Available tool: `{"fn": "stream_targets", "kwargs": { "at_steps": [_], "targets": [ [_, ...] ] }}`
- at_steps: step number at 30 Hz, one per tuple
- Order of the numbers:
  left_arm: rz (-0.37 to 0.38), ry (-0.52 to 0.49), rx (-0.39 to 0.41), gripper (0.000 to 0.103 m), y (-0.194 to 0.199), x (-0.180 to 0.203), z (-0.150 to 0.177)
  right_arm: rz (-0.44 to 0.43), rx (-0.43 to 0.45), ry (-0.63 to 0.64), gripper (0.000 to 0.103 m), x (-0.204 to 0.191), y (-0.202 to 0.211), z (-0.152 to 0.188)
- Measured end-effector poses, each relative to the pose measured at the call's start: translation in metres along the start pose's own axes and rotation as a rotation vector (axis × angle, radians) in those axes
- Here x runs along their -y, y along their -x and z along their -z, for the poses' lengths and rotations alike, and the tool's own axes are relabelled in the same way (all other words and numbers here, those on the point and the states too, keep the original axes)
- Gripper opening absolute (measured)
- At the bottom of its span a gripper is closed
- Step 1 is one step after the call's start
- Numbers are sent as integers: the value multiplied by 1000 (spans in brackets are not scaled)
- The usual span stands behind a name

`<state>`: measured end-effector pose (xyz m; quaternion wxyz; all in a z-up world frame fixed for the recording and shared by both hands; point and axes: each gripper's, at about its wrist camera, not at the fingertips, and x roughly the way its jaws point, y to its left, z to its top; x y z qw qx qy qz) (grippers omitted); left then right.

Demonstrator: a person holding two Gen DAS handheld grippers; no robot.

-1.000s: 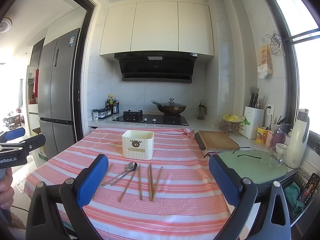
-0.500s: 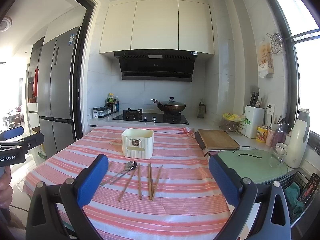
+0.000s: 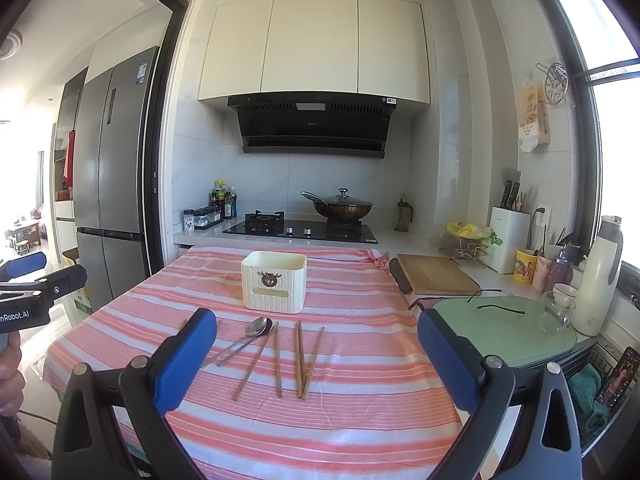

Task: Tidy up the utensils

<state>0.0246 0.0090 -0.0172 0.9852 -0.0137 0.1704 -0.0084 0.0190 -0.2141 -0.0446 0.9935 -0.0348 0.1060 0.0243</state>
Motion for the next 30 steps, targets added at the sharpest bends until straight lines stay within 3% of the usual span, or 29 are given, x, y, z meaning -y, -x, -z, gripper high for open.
{"fn": "stream_targets", "kwargs": {
  "at_steps": [11,30],
  "targets": [
    [-29,9,-58,103,-24,-3,5,1,-32,-8,102,2,-17,5],
    [-150,17,-216,103,-105,-22,21,55,-158,-30,102,15,-93,28]
  ]
}}
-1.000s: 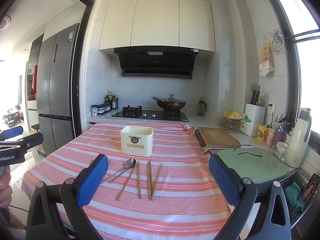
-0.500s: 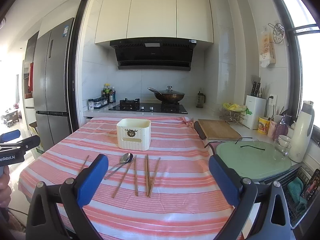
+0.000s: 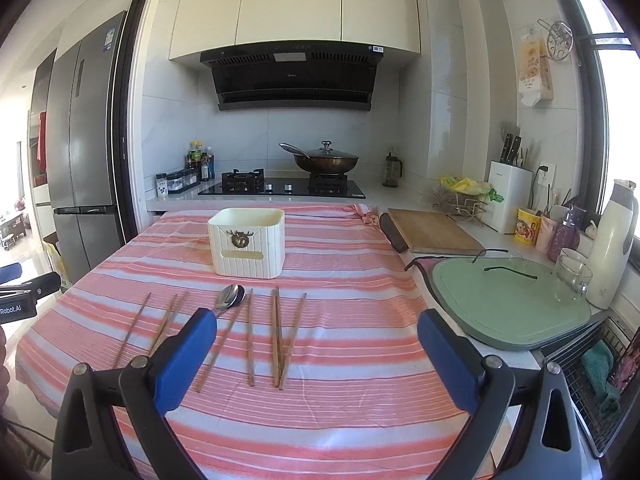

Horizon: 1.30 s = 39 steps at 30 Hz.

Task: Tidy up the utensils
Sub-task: 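Lower the left tool onto a wooden chopstick and grasp it while the right tool grasps another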

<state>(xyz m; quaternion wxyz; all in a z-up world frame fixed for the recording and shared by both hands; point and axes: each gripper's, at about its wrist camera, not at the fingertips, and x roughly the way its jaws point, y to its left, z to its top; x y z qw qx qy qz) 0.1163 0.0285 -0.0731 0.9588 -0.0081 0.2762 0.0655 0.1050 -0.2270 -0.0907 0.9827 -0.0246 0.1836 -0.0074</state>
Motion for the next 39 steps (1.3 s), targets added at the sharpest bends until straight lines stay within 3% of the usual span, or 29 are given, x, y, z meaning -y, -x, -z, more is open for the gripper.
{"fn": "stream_targets", "kwargs": {
  "at_steps": [12,16,21,27,29,35,39],
  "targets": [
    [-33,-32,-95,103,-45,-1,13,-13,-109,17,102,-1,-54,14],
    [5,-35,-174,103,-66,-3,23,-34,-185,23,102,4,-86,23],
    [61,-13,-246,103,-91,-11,29,-124,-321,18,102,13,-140,34],
    [79,37,-336,103,-124,-28,30,-186,-482,-20,99,17,-216,40],
    [79,47,-357,103,-133,-32,29,-224,-523,-29,86,14,-237,42],
    [70,58,-393,103,-159,-38,24,-208,-601,38,52,-2,-284,54],
    [63,54,-417,103,-180,-43,20,-200,-603,138,40,-15,-286,57]
  ]
}}
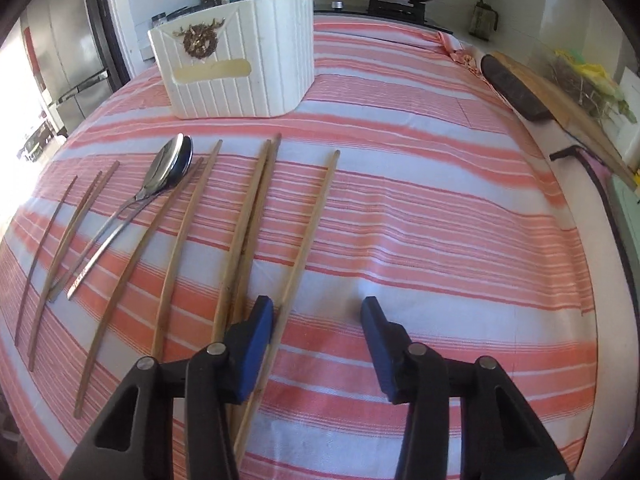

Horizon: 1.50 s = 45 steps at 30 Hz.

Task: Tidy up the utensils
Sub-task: 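Lower the left tool onto a wooden chopstick and grasp it while the right tool grasps another, then lift the left tool's chopstick over the white basket and drop it in while the right tool does likewise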

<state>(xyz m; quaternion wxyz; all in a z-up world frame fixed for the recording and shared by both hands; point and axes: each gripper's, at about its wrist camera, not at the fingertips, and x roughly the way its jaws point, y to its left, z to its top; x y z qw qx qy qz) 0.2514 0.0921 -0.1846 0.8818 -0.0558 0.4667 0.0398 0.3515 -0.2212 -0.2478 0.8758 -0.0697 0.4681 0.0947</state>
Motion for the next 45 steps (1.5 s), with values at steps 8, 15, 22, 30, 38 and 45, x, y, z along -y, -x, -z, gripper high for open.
{"fn": "stream_targets", "kwargs": {
  "at_steps": [8,15,22,30,38,45],
  "targets": [
    [28,19,-70,102,-34,-13,-22,67,-49,-61,12,36,17,17],
    [-7,-51,-137,98,-75,-1,-47,-11,-117,-93,22,66,24,20],
    [-18,-105,-214,87,-96,2,-60,-40,-167,133,38,45,1,-15],
    [39,-153,-256,8,-108,13,-90,-84,-183,139,7,27,-42,-85],
    [135,-94,-127,3,-65,5,-102,-147,-24,9,6,32,3,-96],
    [250,-80,52,3,23,5,-107,-226,197,-36,6,41,108,-84]
  ]
}}
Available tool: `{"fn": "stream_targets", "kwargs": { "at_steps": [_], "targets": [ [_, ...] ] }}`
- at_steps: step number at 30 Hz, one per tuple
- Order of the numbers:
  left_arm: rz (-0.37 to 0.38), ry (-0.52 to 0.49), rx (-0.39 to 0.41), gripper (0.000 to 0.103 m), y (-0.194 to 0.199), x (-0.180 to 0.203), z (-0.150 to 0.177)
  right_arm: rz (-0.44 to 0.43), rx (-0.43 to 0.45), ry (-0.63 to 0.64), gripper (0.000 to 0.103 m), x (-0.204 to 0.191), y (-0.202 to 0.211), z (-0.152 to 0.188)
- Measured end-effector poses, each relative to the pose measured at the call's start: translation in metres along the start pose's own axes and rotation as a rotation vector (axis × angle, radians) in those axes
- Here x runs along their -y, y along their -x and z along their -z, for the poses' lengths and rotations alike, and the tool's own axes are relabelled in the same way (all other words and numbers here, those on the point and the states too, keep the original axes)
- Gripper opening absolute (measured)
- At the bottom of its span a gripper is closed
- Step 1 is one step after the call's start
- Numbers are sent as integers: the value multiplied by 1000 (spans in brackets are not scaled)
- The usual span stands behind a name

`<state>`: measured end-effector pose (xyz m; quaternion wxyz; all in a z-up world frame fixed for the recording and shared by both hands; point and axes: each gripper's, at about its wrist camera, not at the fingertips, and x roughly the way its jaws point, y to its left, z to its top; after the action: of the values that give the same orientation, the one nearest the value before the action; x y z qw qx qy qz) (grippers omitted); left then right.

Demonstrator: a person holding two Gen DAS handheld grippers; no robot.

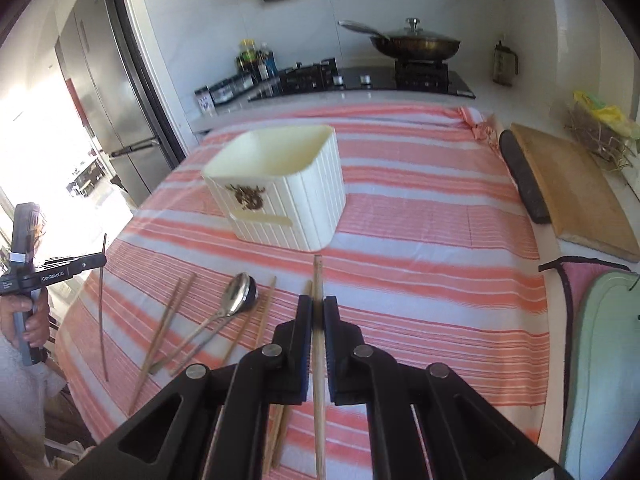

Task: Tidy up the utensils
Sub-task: 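Lift the left tool's chopstick over the white basket and drop it in while the right tool does likewise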

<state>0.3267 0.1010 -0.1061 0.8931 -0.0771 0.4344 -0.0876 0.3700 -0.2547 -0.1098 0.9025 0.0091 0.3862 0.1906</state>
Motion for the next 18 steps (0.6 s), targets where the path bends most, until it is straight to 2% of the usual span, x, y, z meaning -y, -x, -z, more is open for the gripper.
{"fn": "stream_targets", "kwargs": {
  "at_steps": [5,8,13,16,18],
  "targets": [
    [40,-33,96,3,39,15,-15,2,120,11,6,-16,46,-7],
    [67,-38,175,3,60,26,-41,23,209,24,6,-23,62,-28],
    [138,-36,358,3,93,45,-112,40,378,1,6,-25,79,-101],
    [107,-38,469,3,93,65,-153,48,474,-8,6,-29,80,-146],
    [72,-45,510,3,79,78,-174,47,520,-29,6,-31,73,-171]
  ]
}}
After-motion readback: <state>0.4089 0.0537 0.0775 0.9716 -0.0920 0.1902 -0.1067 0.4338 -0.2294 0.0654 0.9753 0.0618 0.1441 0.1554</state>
